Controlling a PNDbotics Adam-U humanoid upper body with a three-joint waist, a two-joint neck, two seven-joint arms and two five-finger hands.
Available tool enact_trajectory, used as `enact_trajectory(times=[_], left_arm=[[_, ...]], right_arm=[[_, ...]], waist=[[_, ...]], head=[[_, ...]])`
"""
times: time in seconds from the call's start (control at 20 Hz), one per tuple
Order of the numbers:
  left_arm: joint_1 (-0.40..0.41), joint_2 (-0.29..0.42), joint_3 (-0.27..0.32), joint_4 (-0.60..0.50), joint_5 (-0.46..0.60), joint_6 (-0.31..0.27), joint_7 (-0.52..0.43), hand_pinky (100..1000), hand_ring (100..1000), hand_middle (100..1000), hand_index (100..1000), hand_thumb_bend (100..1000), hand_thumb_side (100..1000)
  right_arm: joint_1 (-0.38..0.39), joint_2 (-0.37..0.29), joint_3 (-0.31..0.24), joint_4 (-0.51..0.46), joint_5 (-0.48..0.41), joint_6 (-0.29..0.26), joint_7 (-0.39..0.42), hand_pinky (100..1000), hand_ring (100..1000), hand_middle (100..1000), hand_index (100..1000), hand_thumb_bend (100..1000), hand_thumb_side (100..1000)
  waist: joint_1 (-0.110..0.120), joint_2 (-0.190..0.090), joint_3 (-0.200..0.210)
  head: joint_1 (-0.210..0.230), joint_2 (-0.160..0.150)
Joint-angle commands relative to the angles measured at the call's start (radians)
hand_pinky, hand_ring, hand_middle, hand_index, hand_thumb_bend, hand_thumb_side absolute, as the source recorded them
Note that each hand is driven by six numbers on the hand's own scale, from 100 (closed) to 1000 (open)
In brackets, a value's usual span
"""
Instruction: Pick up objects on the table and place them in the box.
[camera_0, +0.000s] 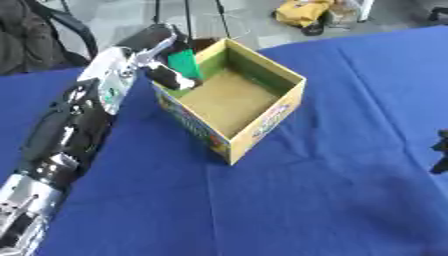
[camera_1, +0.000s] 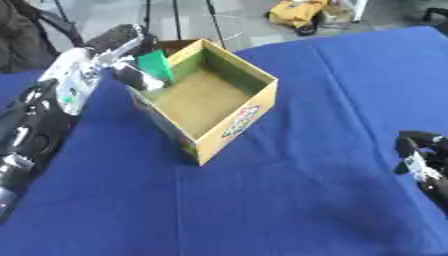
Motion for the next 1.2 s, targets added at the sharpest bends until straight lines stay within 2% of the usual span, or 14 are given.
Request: enact_trajectory(times=[0.05,0.2,0.25,0.45,0.6,0.7,0.8,0.85,0.9,1.0,1.2], left_arm=[[-0.029,-0.006,-0.008,0.002,-0.032,-0.025,0.005,522,418,352,529,472,374],[-0.025,-0.017,-0.019,0.004,-0.044,-0.051,-0.002,569,475,434,613,544,403],[-0.024,-0.019,-0.022,0.003,-0.045,-0.059,-0.004,597,512,481,661,608,449],[-0.020,-0.024,-0.034,0.000,-0.037,-0.094,-0.018,645,572,558,737,852,657],[-0.017,-0.023,-0.039,-0.005,-0.019,-0.123,-0.047,668,604,598,743,906,720],[-0.012,-0.019,-0.037,-0.021,0.002,-0.130,-0.050,671,605,598,747,866,741],[0.001,-0.010,-0.025,-0.065,0.050,-0.121,-0.020,665,590,573,744,694,757],[0.011,-0.003,-0.019,-0.096,0.090,-0.109,0.003,660,584,564,743,577,753],[0.025,0.006,-0.011,-0.135,0.149,-0.092,0.031,658,582,560,739,522,744],[0.062,0.034,0.005,-0.230,0.288,-0.052,0.083,653,576,549,731,464,722],[0.196,0.098,0.052,-0.450,0.636,0.043,0.180,642,567,535,726,436,721]], right_arm=[[-0.015,-0.012,0.002,-0.011,-0.005,-0.002,0.006,488,437,568,749,343,610],[-0.016,-0.011,0.002,-0.011,-0.005,-0.002,0.007,488,437,568,749,343,610],[-0.016,-0.011,0.002,-0.011,-0.005,-0.002,0.008,488,437,568,749,343,611],[-0.016,-0.009,0.002,-0.011,-0.005,-0.002,0.008,488,437,568,749,341,611],[-0.015,-0.009,0.001,-0.011,-0.005,-0.001,0.008,489,437,568,749,340,612],[-0.013,-0.009,0.000,-0.011,-0.005,-0.001,0.007,489,437,568,750,340,612],[-0.010,-0.008,-0.003,-0.011,-0.005,-0.001,0.004,489,437,568,750,339,612],[-0.008,-0.007,-0.005,-0.011,-0.005,-0.001,0.002,489,437,568,750,339,611],[-0.006,-0.007,-0.007,-0.010,-0.005,0.000,0.000,489,437,568,749,339,612],[-0.002,-0.006,-0.010,-0.010,-0.005,0.000,-0.003,489,437,568,750,338,612],[0.005,-0.003,-0.020,-0.011,-0.007,0.001,-0.013,490,437,568,750,337,613]], waist=[[-0.005,-0.014,-0.002],[-0.005,-0.014,-0.001],[-0.004,-0.014,-0.001],[-0.005,-0.016,0.002],[-0.006,-0.018,0.003],[-0.008,-0.019,0.006],[-0.010,-0.021,0.014],[-0.012,-0.022,0.019],[-0.013,-0.023,0.025],[-0.015,-0.025,0.039],[-0.020,-0.029,0.076]], head=[[0.008,-0.010],[0.007,-0.010],[0.007,-0.010],[0.007,-0.011],[0.006,-0.011],[0.004,-0.011],[-0.002,-0.010],[-0.006,-0.009],[-0.010,-0.008],[-0.021,-0.005],[-0.042,0.001]])
